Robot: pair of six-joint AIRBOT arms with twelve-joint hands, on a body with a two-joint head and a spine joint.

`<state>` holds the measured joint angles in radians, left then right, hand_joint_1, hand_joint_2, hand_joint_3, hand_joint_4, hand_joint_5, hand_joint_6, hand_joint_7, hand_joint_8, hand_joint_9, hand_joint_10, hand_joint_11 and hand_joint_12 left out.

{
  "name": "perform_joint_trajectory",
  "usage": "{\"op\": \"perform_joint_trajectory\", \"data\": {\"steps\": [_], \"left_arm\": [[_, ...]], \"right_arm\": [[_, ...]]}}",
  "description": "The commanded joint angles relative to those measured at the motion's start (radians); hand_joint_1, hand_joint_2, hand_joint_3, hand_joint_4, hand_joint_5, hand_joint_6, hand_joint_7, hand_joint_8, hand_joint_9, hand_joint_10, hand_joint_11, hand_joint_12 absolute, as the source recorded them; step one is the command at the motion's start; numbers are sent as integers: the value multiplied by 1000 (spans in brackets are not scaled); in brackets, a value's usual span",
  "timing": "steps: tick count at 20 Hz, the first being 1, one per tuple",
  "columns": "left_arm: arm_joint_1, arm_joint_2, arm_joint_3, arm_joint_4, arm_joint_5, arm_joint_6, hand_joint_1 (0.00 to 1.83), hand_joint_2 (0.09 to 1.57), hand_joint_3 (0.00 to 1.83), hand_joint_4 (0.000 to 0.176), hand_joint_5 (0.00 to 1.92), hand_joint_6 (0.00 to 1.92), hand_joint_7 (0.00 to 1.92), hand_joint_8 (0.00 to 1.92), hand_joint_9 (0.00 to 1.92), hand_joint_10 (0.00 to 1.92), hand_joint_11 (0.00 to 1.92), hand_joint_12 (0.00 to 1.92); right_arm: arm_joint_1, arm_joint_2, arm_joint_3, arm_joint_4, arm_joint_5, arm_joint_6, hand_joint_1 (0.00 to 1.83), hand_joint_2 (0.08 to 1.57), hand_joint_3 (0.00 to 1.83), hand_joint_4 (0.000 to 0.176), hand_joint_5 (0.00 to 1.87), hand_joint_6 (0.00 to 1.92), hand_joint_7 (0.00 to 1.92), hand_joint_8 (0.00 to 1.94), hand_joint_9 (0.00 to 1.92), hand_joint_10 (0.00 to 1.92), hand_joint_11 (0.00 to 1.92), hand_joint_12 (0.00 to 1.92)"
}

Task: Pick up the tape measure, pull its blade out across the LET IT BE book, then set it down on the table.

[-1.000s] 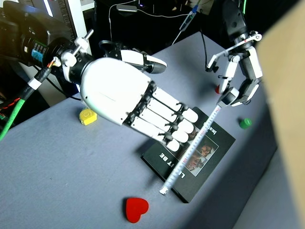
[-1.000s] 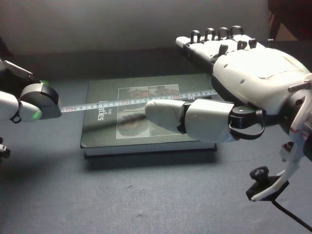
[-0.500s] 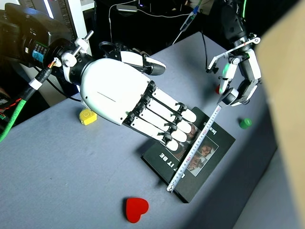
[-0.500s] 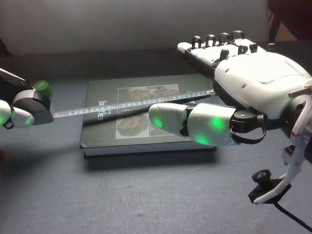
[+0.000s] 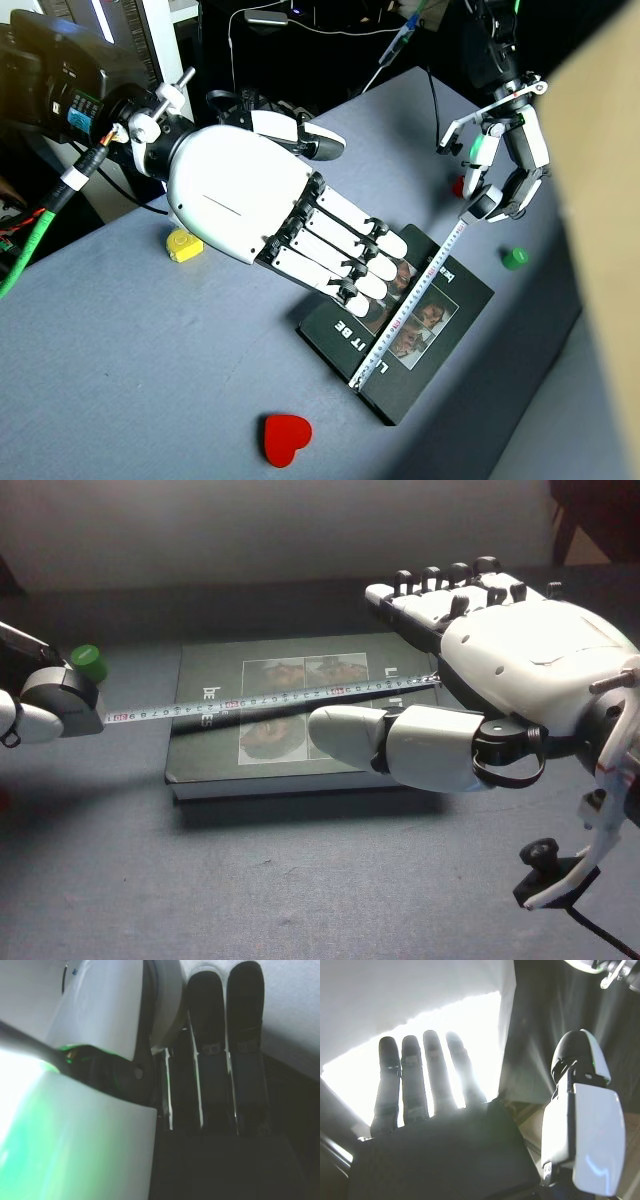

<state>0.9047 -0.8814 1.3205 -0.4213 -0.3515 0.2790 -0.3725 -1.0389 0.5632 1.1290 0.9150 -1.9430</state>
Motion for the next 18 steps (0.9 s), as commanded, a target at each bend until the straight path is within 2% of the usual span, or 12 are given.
{"op": "perform_joint_trajectory", "data": {"steps": [1, 8, 10, 13, 18], "left_arm": [[0, 2, 8, -5, -111, -20, 1375, 1114, 0, 0, 925, 972, 920, 968, 988, 1174, 882, 1116], [23, 1, 1, 6, -128, -59, 1374, 1117, 0, 0, 919, 969, 928, 965, 967, 1210, 860, 1128], [28, 1, 1, 7, -136, -59, 1375, 1117, 0, 0, 918, 970, 928, 965, 969, 1208, 864, 1129], [29, 0, 2, 7, -136, -67, 1375, 1116, 0, 0, 919, 974, 929, 968, 969, 1201, 867, 1123], [45, -5, 2, 7, -159, -80, 1375, 1117, 0, 0, 920, 971, 928, 968, 968, 1202, 852, 1117]], "right_arm": [[5, 3, -5, -75, 56, 7, 0, 991, 5, 0, 141, 3, 164, 3, 136, 5, 0, 611], [-100, 47, -78, -80, 30, -3, 0, 995, 3, 0, 142, 1, 165, 1, 139, 2, 0, 655], [-143, 51, -80, -119, 37, 3, 0, 997, 4, 0, 142, 1, 166, 1, 139, 2, 0, 657], [-220, 73, -80, -268, 36, 66, 0, 997, 2, 0, 142, 0, 165, 0, 140, 1, 0, 607], [-288, 73, -81, -331, 37, 109, 0, 1004, 3, 0, 145, 1, 171, 1, 143, 1, 0, 610]]}}
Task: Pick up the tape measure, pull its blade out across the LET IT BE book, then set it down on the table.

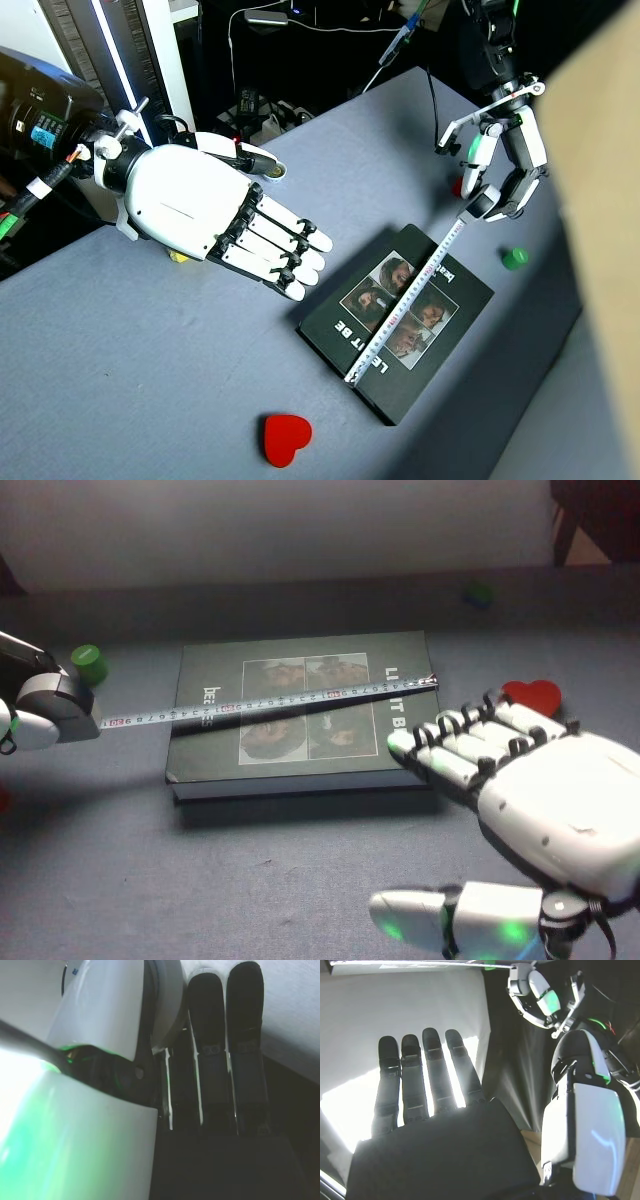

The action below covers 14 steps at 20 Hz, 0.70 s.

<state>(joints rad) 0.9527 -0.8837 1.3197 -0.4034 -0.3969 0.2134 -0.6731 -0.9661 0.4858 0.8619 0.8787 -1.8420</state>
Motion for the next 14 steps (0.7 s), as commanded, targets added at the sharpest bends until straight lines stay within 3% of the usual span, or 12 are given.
{"op": "perform_joint_trajectory", "data": {"steps": [1, 8, 14], "left_arm": [[-3, -3, 3, -11, -115, -14, 1375, 1116, 0, 0, 918, 971, 930, 968, 969, 1200, 858, 1120], [-26, 11, -29, -3, -129, -6, 1378, 1111, 0, 0, 915, 941, 964, 946, 974, 1195, 883, 1122], [-43, 109, -189, -11, -119, 60, 1378, 1111, 0, 0, 903, 964, 971, 933, 976, 1186, 847, 1100]], "right_arm": [[3, 0, -4, -75, 80, 9, 0, 1010, 5, 0, 146, 1, 174, 2, 146, 2, 0, 628], [-16, -3, -7, -84, 95, 9, 0, 1023, 8, 0, 153, 3, 178, 2, 147, 2, 0, 632], [-25, -11, -7, -102, 120, 9, 0, 1025, 3, 0, 161, 2, 178, 1, 154, 2, 0, 694]]}}
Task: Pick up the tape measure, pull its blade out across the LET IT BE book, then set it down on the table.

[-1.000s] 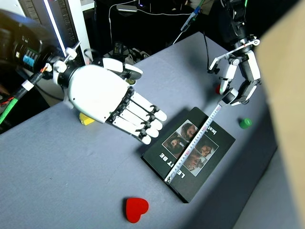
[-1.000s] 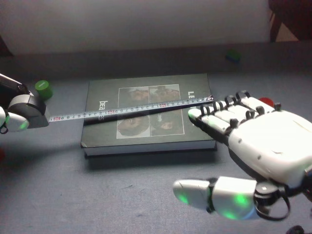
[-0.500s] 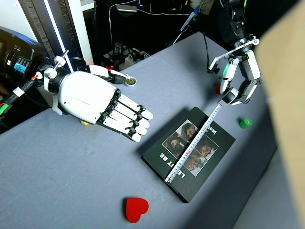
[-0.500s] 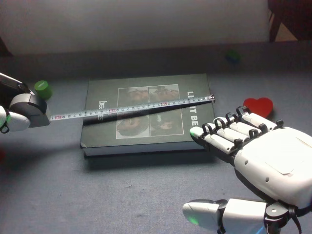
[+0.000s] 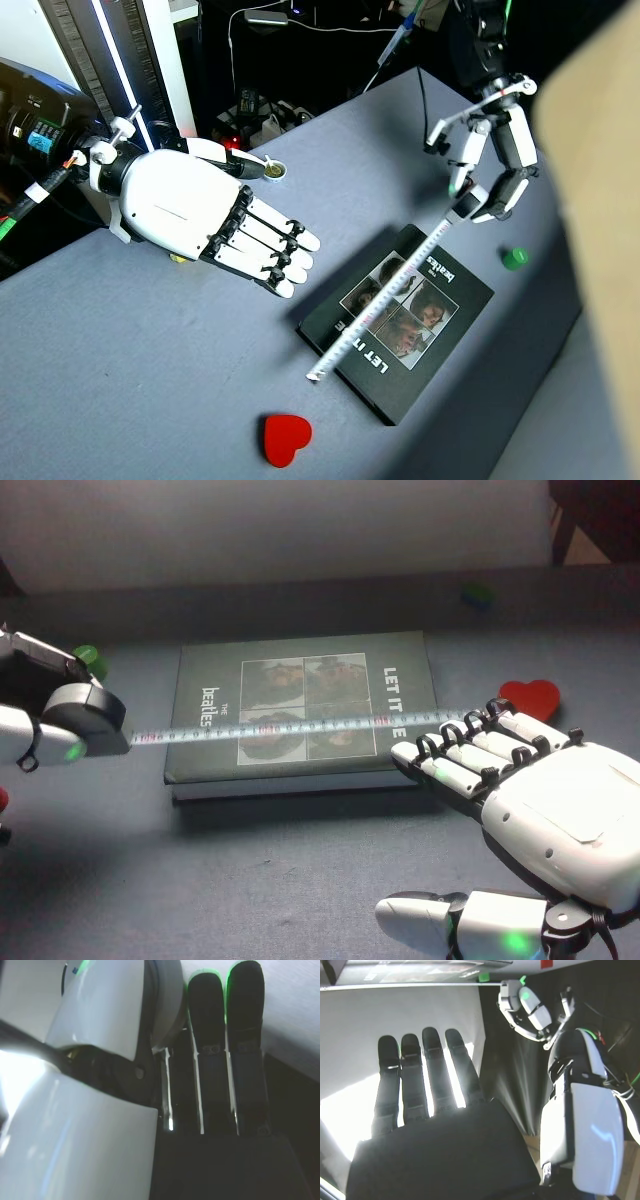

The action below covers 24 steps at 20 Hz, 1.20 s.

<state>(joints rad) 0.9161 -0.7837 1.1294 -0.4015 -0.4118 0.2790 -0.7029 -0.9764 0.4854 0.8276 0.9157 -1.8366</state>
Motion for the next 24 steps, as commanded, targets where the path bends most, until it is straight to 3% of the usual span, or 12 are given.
{"op": "perform_joint_trajectory", "data": {"steps": [1, 6, 7, 14, 24], "left_arm": [[-5, 17, -10, -18, -103, 3, 1378, 1111, 0, 0, 902, 968, 970, 932, 978, 1184, 848, 1100], [34, 107, -147, -56, -102, 49, 1377, 1112, 0, 0, 903, 963, 974, 938, 965, 1194, 871, 1102], [89, 119, -198, -88, -145, 49, 1377, 1113, 0, 0, 901, 964, 974, 938, 964, 1194, 871, 1102], [196, 91, -239, -107, -221, 11, 1377, 1113, 0, 0, 906, 962, 967, 941, 962, 1204, 867, 1098], [271, 37, -242, -99, -265, -1, 1376, 1115, 0, 0, 914, 972, 945, 951, 964, 1204, 867, 1096]], "right_arm": [[5, -1, -7, -69, 83, 4, 0, 1028, 5, 0, 165, 4, 179, 1, 155, 2, 0, 698], [4, -4, -7, -97, 103, 12, 0, 1033, 4, 0, 180, 5, 193, 3, 159, 2, 0, 681], [-4, -5, -7, -100, 102, 12, 0, 1033, 4, 0, 180, 4, 193, 3, 159, 2, 0, 678], [-7, -8, -7, -102, 96, 13, 0, 1031, 2, 0, 169, 2, 194, 2, 165, 4, 0, 672], [-8, -12, -7, -102, 98, 13, 0, 1047, 9, 0, 171, 1, 201, 1, 157, 1, 0, 628]]}}
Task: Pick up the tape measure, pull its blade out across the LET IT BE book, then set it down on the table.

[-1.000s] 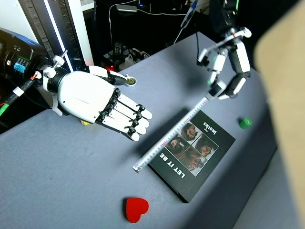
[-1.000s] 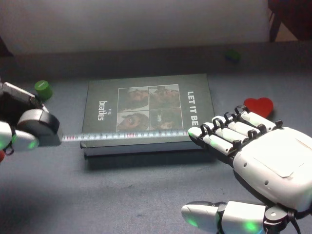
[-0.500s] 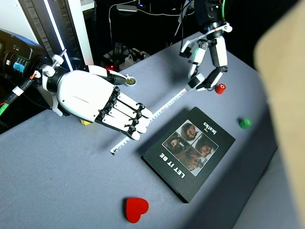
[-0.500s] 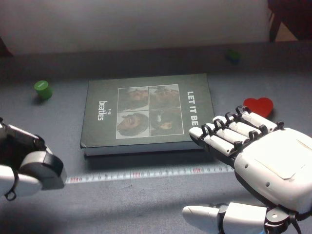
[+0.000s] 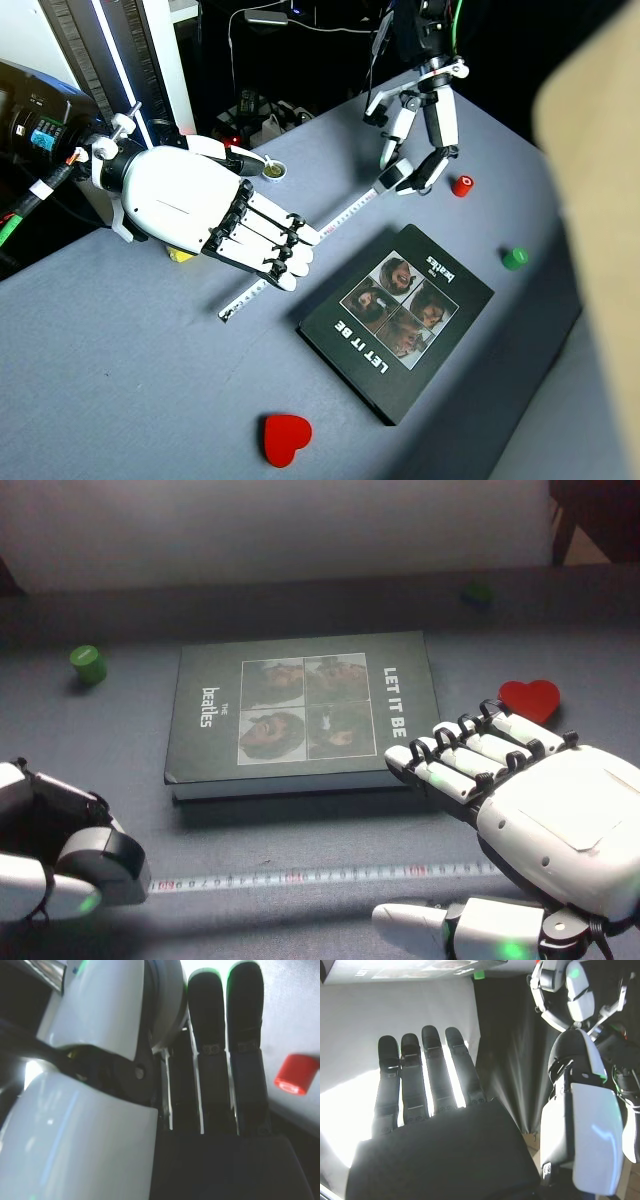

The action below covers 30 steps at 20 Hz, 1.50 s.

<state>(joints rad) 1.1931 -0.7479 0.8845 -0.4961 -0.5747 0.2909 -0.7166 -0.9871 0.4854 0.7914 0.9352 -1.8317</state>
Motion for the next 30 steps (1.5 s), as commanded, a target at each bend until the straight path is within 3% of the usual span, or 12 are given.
{"op": "perform_joint_trajectory", "data": {"steps": [1, 6, 8, 9, 10, 11, 12, 18, 21, 24, 27, 30], "left_arm": [[-2, -3, 5, -4, -111, -13, 1376, 1115, 0, 0, 906, 972, 955, 950, 964, 1205, 867, 1096], [0, -2, 6, 0, -121, -13, 1344, 1159, 1, 0, 795, 1166, 893, 1057, 885, 1314, 728, 1153], [0, 4, 2, 0, -122, -13, 1178, 1198, 0, 10, 759, 1326, 882, 1131, 924, 421, 675, 989], [0, 7, 0, 0, -122, -12, 1081, 1220, 0, 0, 770, 1298, 844, 465, 925, 242, 626, 920], [0, 10, -2, 0, -122, -11, 997, 1187, 0, 0, 693, 551, 843, 157, 904, 113, 586, 851], [0, 14, -3, 0, -122, -8, 938, 1178, 0, 0, 717, 201, 825, 43, 863, 43, 546, 796], [0, 18, -3, 1, -122, -7, 889, 1167, 0, 0, 704, 62, 789, 8, 811, 9, 498, 765], [-38, 105, -20, -2, -67, 81, 475, 1114, 0, 0, 254, 0, 227, 0, 230, 0, 24, 578], [-67, 131, -16, 10, -70, 96, 343, 1073, 0, 0, 167, 0, 125, 0, 121, 0, 0, 374], [-113, 159, -24, 90, -75, 90, 286, 1067, 0, 0, 82, 0, 54, 0, 77, 0, 0, 352], [-163, 173, -20, 297, -74, 10, 274, 1060, 0, 0, 126, 1, 79, 0, 99, 0, 0, 413], [-232, 169, -17, 522, -118, -25, 381, 1106, 1, 7, 448, 17, 522, 47, 606, 103, 284, 787]], "right_arm": [[6, -1, -7, -66, 80, 8, 0, 1049, 7, 0, 172, 1, 202, 1, 158, 1, 0, 640], [4, -2, -7, -66, 80, 8, 0, 1043, 3, 0, 177, 3, 202, 0, 161, 2, 0, 643], [4, -3, -7, -67, 81, 8, 0, 1043, 2, 0, 179, 4, 204, 1, 163, 3, 0, 644], [2, -3, -7, -68, 82, 8, 0, 1041, 2, 0, 182, 4, 210, 3, 172, 6, 0, 645], [2, -3, -7, -70, 82, 8, 0, 1035, 0, 0, 182, 4, 211, 3, 173, 6, 0, 646], [1, -3, -7, -70, 82, 8, 0, 1033, 0, 0, 186, 4, 212, 2, 175, 5, 0, 658], [1, -3, -7, -70, 82, 8, 0, 1033, 0, 0, 187, 4, 212, 2, 175, 4, 0, 662], [3, -3, -7, -70, 81, 10, 0, 1032, 0, 0, 184, 2, 209, 0, 172, 2, 0, 670], [15, -5, -7, -57, 78, 26, 0, 1033, 0, 0, 185, 2, 203, 0, 170, 1, 0, 676], [38, -9, -7, -27, 83, 28, 0, 1036, 1, 0, 185, 1, 202, 0, 169, 1, 0, 677], [53, -9, -7, -27, 96, 30, 0, 1044, 2, 0, 229, 12, 257, 11, 225, 15, 0, 858], [56, -16, -7, -23, 110, 31, 129, 1128, 6, 0, 580, 54, 588, 29, 560, 85, 230, 1324]]}}
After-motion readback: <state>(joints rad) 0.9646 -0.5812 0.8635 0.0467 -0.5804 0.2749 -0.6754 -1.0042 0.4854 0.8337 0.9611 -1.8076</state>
